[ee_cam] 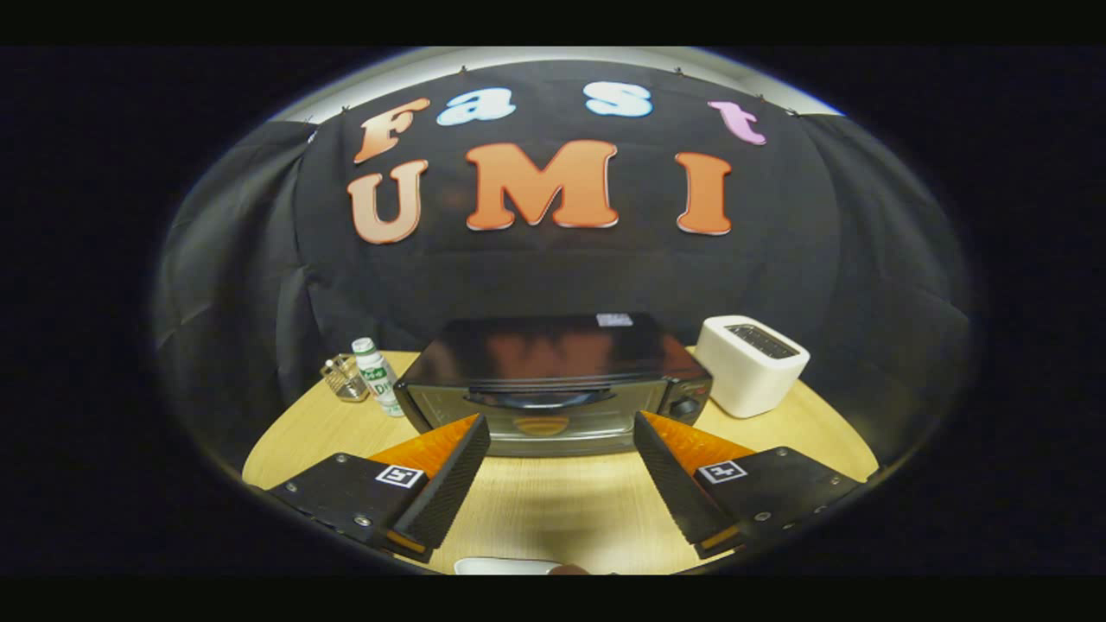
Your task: Open the toaster oven, put the food inside, and close the toaster oven door.
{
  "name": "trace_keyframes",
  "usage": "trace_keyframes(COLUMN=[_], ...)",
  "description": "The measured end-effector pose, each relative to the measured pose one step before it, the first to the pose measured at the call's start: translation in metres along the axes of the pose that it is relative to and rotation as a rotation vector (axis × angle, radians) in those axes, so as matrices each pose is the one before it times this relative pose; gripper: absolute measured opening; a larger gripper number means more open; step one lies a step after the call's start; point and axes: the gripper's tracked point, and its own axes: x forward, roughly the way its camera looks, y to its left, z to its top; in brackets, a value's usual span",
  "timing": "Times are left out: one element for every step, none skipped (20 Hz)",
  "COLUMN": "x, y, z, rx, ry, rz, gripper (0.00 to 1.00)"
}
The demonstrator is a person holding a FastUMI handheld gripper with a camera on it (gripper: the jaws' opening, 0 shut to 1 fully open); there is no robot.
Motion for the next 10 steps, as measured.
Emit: trace_keyframes(x=[-0.00831, -0.00736, -0.00693, -0.00522, -0.00419, -0.00543, -0.00441, -0.00385, -0.00207, -0.00354], y=[-0.00888, -0.00914, -0.00802, -0.00819, -0.00651, -0.00698, -0.00523, -0.00439, -0.00346, -0.00474], z=[0.01330, 0.01347, 0.01302, 0.01273, 0.01298, 0.01348, 0.01390, 0.01412, 0.01426, 0.01205], rx=[-0.00187, -0.00259, -0.00392, -0.00371, -0.00444, -0.00216, -0.00280, -0.00201, -0.00596, -0.00157], ry=[-0.04033, -0.03899, -0.03654, -0.03269, -0.02712, -0.02854, -0.02899, -0.02661, -0.02264, -0.01947], rz=[-0.01325, -0.01334, -0.00956, -0.01160, -0.01102, -0.00904, -0.00488, -0.00112, -0.00174, -0.00304], gripper=[1.00, 0.99, 0.99, 0.99, 0.99, 0.99, 0.99, 0.99, 0.99, 0.99])
